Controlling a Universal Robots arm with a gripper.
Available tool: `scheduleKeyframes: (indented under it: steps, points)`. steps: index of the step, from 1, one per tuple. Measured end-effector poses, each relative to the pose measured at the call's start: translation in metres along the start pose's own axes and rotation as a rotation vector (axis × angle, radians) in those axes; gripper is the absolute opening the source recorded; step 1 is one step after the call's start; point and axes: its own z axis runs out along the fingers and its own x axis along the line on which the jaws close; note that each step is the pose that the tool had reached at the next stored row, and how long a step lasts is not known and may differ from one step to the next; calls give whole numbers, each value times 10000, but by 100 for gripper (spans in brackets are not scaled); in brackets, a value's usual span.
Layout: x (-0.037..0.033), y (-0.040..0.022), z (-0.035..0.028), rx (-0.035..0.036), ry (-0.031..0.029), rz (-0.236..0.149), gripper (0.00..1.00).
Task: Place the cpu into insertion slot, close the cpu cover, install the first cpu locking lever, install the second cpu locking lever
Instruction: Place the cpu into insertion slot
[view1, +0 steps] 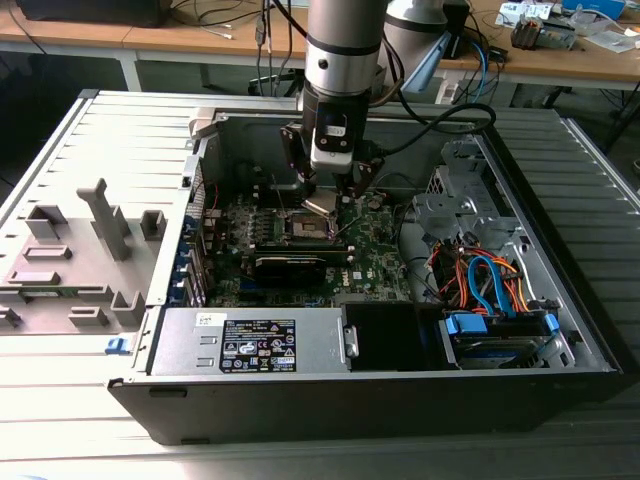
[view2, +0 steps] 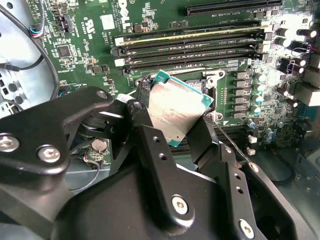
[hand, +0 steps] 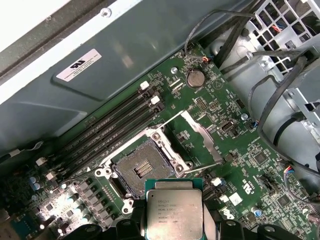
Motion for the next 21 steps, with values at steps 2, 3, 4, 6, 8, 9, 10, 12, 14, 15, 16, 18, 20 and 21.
scheduleKeyframes:
  steps: [2,3,4,6,8,9,10,12,14,15,16,18,20,21]
  points:
    - [0,0,1,0,1,52,55]
    - [0,0,1,1,2,70,55]
    - [0,0,2,1,2,97,55]
    - [0,0,3,2,4,170,55]
    - [0,0,4,2,5,216,55]
    - [0,0,4,3,6,231,55]
    - [0,0,5,3,7,269,55]
    - [0,0,6,3,9,312,55]
    - [-1,-1,7,3,10,358,55]
    - [-1,-1,7,3,10,372,55]
    - [-1,0,7,3,11,389,55]
    - [-1,-1,9,3,12,427,55]
    - [-1,-1,9,3,13,467,55]
    - [-1,-1,10,3,13,480,55]
